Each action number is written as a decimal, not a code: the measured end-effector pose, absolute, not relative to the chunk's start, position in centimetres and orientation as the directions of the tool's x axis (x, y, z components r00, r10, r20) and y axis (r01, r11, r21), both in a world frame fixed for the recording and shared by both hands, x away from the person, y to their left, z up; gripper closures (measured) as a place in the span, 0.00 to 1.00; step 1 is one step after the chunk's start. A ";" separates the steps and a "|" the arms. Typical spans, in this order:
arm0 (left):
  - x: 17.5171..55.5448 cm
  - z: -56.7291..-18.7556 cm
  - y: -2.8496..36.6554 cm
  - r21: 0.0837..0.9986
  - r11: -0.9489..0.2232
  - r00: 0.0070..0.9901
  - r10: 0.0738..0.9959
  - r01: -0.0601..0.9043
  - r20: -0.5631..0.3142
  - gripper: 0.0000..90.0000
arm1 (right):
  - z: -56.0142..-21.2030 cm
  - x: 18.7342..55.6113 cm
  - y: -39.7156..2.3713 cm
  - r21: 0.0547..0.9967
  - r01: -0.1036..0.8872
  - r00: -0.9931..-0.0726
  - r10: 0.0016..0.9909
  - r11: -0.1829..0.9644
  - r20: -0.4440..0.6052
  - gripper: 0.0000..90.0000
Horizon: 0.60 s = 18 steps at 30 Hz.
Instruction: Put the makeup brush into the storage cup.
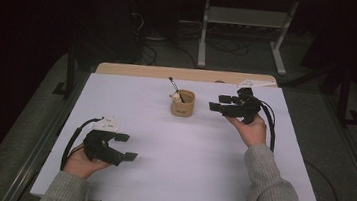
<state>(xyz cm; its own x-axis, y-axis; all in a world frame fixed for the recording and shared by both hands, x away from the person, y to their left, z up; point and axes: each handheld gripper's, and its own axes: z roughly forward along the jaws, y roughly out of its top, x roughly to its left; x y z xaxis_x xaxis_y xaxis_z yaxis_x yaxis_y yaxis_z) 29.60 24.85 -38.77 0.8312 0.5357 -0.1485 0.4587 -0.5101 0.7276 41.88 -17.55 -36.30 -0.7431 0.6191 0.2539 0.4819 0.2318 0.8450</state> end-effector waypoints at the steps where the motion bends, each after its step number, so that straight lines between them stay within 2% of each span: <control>1: 29.6 -38.7 24.9 0.729 -0.507 0.828 0.541 0.460 -0.147 0.25 | -36.3 41.8 -17.6 0.845 0.481 -0.742 0.622 0.234 0.250 0.41; 18: 29.9 -38.9 25.2 0.732 -0.495 0.816 0.561 0.468 -0.141 0.24 | -35.8 39.6 -19.5 0.846 0.473 -0.742 0.629 0.245 0.233 0.33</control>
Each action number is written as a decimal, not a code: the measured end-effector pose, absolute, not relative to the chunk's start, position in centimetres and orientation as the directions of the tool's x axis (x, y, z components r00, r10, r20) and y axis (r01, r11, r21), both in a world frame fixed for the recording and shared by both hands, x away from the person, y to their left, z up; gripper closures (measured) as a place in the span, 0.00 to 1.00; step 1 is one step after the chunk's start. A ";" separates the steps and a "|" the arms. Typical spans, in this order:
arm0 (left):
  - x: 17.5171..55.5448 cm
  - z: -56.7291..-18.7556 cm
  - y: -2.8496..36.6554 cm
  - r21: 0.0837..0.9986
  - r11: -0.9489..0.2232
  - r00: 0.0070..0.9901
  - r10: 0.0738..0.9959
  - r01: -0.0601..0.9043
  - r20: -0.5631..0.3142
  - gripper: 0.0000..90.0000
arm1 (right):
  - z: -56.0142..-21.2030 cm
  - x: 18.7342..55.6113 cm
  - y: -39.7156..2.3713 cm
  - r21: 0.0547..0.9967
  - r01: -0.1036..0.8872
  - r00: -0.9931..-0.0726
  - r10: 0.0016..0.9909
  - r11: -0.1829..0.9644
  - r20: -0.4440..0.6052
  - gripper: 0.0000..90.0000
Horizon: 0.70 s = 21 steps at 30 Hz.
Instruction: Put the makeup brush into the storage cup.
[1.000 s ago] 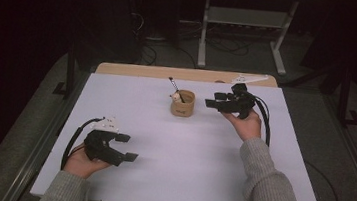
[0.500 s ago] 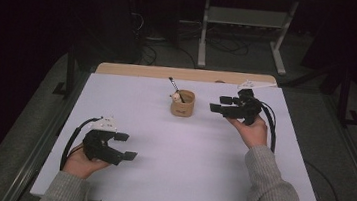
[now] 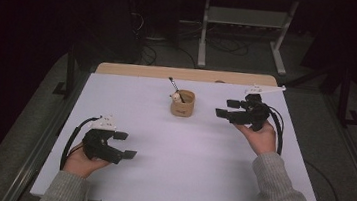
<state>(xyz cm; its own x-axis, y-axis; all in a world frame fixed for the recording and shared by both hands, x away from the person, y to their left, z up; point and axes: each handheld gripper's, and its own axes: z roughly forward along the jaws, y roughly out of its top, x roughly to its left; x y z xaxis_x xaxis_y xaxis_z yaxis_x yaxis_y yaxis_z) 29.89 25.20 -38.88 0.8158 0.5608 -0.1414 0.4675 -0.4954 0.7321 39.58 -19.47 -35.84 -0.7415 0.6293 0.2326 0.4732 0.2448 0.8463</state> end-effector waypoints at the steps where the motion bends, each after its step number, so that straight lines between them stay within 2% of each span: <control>1: 29.9 -38.9 25.2 0.731 -0.494 0.814 0.564 0.470 -0.142 0.24 | -35.9 39.4 -19.6 0.846 0.474 -0.741 0.630 0.244 0.233 0.33; 21: 30.0 -38.9 25.5 0.733 -0.482 0.799 0.585 0.480 -0.139 0.23 | -36.6 37.2 -21.6 0.845 0.475 -0.731 0.644 0.245 0.224 0.30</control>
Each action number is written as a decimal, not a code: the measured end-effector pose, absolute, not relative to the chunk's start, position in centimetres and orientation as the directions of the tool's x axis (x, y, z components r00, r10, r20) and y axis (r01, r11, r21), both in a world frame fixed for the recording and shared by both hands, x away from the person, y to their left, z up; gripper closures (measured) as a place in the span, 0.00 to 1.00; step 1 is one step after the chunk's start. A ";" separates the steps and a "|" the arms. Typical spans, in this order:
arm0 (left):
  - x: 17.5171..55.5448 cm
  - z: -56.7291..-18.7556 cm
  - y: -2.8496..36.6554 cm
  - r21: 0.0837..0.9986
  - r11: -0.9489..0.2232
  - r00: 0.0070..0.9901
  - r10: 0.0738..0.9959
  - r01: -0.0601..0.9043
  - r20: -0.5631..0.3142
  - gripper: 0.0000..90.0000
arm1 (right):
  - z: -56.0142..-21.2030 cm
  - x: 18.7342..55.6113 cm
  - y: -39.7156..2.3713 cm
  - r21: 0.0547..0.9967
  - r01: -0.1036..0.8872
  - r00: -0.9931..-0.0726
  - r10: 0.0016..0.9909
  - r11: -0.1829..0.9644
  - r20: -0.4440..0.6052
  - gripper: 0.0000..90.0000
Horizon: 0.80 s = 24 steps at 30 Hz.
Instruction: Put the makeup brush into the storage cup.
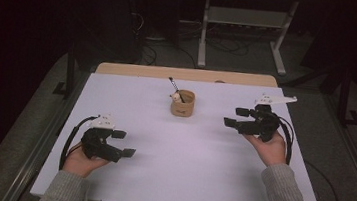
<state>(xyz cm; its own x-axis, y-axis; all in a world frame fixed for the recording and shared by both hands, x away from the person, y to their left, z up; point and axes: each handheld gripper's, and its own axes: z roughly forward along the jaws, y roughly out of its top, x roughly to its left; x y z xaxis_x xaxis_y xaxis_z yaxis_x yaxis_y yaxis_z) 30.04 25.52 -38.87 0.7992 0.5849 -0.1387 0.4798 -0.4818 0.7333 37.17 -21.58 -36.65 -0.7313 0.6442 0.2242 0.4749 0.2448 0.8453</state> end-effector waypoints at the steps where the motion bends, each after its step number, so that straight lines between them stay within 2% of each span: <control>1: 30.0 -38.9 25.5 0.734 -0.481 0.799 0.585 0.479 -0.138 0.23 | -36.7 37.1 -21.7 0.844 0.477 -0.731 0.644 0.245 0.226 0.30; 24: 30.0 -38.8 25.7 0.740 -0.473 0.793 0.595 0.479 -0.133 0.22 | -37.7 34.6 -23.7 0.846 0.484 -0.711 0.663 0.223 0.232 0.29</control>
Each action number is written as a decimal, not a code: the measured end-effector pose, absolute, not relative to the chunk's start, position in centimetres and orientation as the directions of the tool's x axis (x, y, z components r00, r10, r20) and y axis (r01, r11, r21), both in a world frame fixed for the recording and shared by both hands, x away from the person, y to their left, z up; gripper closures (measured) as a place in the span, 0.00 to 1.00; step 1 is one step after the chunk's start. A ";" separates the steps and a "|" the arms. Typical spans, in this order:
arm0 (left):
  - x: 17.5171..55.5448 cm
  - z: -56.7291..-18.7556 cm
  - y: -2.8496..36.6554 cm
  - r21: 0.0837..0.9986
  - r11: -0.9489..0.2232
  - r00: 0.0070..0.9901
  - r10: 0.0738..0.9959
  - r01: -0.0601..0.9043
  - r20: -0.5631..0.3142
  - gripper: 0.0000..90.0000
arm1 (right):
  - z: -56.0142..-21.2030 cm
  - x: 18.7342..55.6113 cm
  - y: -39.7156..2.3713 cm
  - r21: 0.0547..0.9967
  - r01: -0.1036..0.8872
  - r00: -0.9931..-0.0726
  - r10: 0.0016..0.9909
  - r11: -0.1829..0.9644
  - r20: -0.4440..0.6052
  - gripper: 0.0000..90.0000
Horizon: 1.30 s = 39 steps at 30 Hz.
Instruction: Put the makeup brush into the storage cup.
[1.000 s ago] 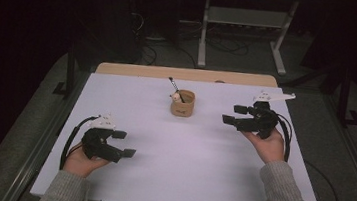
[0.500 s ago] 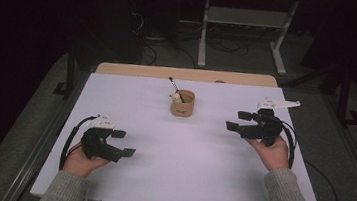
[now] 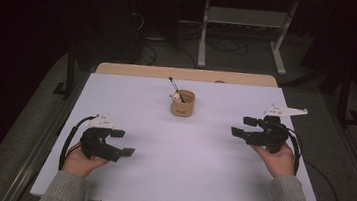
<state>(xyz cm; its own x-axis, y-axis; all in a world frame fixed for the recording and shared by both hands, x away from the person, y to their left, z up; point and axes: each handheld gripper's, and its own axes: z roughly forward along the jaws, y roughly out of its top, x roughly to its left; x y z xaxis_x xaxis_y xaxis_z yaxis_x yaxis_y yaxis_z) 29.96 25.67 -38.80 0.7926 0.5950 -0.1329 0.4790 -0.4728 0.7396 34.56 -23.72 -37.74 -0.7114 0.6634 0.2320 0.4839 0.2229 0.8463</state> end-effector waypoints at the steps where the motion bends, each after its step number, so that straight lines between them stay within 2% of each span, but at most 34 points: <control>1: 30.0 -38.8 25.7 0.740 -0.472 0.791 0.597 0.480 -0.133 0.22 | -37.8 34.5 -23.8 0.847 0.483 -0.712 0.663 0.223 0.232 0.29; 39: 29.8 -39.1 25.9 0.739 -0.475 0.786 0.608 0.478 -0.117 0.23 | -40.3 30.7 -26.1 0.838 0.510 -0.686 0.679 0.193 0.260 0.28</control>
<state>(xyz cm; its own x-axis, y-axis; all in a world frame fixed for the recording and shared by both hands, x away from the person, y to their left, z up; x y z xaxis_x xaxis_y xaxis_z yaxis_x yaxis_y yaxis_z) 29.83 25.90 -39.05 0.7855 0.6077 -0.1169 0.4777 -0.4754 0.7388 30.71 -26.08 -40.29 -0.6861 0.6794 0.2602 0.5096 0.1935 0.8384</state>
